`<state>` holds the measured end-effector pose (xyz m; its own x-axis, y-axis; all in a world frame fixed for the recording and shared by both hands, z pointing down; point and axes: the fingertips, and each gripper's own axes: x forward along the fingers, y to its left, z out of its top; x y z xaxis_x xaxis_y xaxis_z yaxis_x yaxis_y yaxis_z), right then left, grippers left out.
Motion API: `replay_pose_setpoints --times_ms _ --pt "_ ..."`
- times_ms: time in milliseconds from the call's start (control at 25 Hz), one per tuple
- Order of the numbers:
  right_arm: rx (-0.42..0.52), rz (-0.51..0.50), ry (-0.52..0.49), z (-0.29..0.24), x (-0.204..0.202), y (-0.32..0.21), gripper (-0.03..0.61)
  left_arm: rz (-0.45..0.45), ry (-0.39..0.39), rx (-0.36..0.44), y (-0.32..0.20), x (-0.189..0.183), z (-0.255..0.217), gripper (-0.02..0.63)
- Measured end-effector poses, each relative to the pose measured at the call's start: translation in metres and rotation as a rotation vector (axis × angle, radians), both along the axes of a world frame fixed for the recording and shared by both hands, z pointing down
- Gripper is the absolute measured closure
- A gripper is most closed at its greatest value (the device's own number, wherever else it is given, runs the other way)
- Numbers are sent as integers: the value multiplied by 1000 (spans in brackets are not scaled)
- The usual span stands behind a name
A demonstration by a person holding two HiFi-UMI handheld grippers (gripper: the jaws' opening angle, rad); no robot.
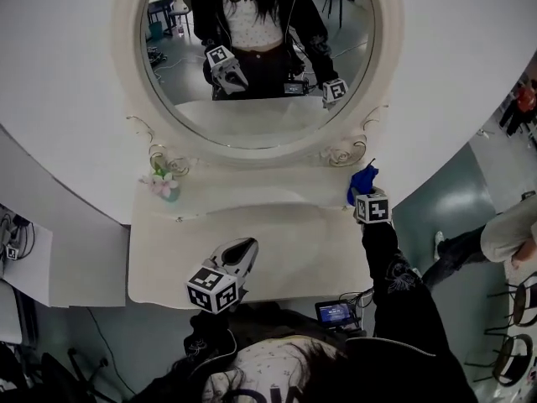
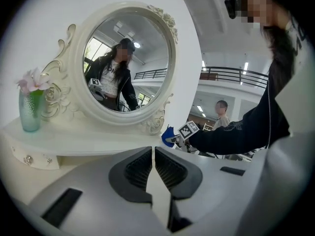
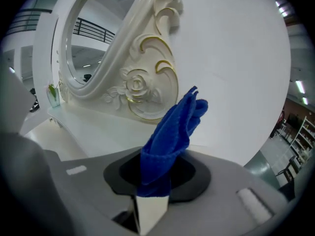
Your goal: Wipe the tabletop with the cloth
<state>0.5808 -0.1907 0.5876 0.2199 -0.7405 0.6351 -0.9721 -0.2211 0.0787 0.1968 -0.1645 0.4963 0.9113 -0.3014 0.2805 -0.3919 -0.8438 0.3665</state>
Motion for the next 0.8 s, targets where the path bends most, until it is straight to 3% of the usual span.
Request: replay_pose_setpoints --times_ms 200,320,560,800 --pt "13 58 1 -2 25 4 472 -57 -18 14 -6 -17 -5 614" --pt "25 5 24 -4 14 5 474 -92 -41 12 -6 -36 -2 614" --pt "132 -163 -61 -31 -78 -3 474 -129 -67 1 -19 -70 5 614" --pt "178 -351 -160 -43 -220 -26 474 -99 -109 21 -19 -107 3 614"
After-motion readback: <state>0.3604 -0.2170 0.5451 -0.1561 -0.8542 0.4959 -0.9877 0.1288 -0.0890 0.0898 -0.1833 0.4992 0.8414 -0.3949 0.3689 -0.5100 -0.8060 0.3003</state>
